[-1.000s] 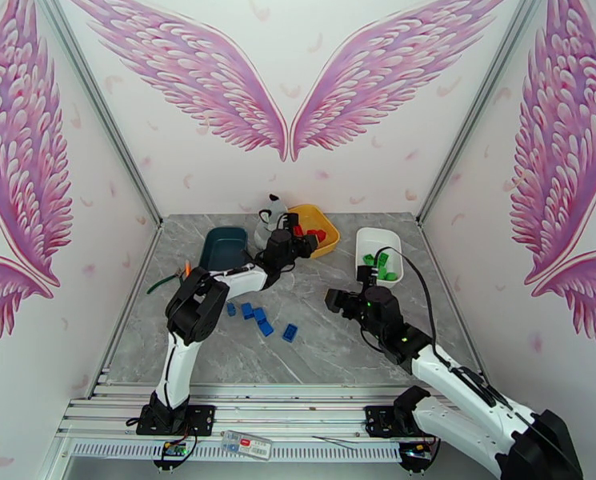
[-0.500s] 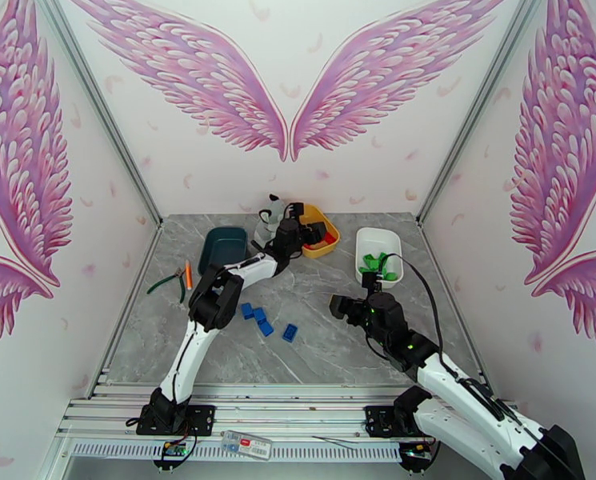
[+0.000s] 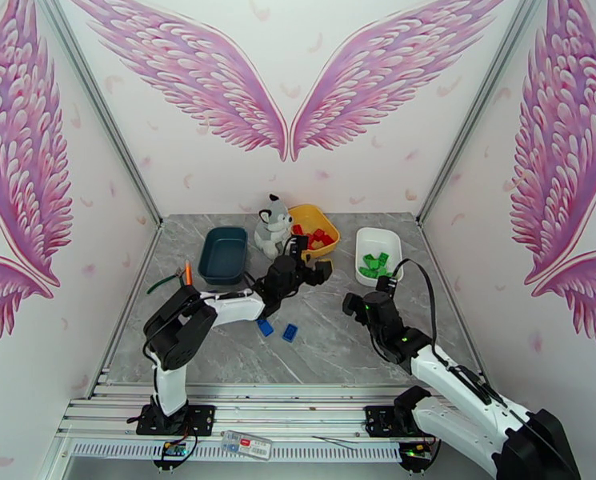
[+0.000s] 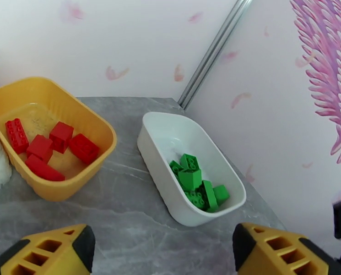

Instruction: Sort the legos into containers by color

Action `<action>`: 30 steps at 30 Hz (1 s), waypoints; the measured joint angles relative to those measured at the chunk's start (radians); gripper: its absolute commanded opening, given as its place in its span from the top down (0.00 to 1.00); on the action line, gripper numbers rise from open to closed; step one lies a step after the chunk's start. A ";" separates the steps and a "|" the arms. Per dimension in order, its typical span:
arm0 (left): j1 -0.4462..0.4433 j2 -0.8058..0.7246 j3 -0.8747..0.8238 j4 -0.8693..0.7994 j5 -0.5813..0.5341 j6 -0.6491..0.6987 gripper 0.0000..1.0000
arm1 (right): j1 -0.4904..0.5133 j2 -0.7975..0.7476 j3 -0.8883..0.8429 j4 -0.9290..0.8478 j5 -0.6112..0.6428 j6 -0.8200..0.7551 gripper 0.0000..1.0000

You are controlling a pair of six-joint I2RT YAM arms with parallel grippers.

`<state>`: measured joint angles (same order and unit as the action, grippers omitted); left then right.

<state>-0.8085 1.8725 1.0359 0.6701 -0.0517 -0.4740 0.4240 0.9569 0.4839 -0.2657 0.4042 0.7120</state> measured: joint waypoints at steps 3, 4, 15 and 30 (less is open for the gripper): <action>-0.017 -0.056 -0.132 0.037 -0.036 0.002 0.08 | -0.055 0.005 -0.003 -0.018 0.050 0.045 0.01; -0.018 -0.065 -0.176 0.052 -0.045 -0.001 0.07 | -0.076 0.005 -0.008 -0.019 0.065 0.059 0.01; -0.042 -0.072 -0.545 0.331 -0.065 -0.094 0.01 | -0.245 0.099 -0.056 -0.018 0.029 0.169 0.01; -0.089 -0.077 -0.578 0.393 -0.079 -0.105 0.01 | -0.264 0.310 -0.023 0.041 -0.116 0.205 0.00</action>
<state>-0.8974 1.7954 0.4576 1.0626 -0.1303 -0.5789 0.1604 1.2667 0.4610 -0.2249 0.2882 0.9169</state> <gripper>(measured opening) 0.988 0.999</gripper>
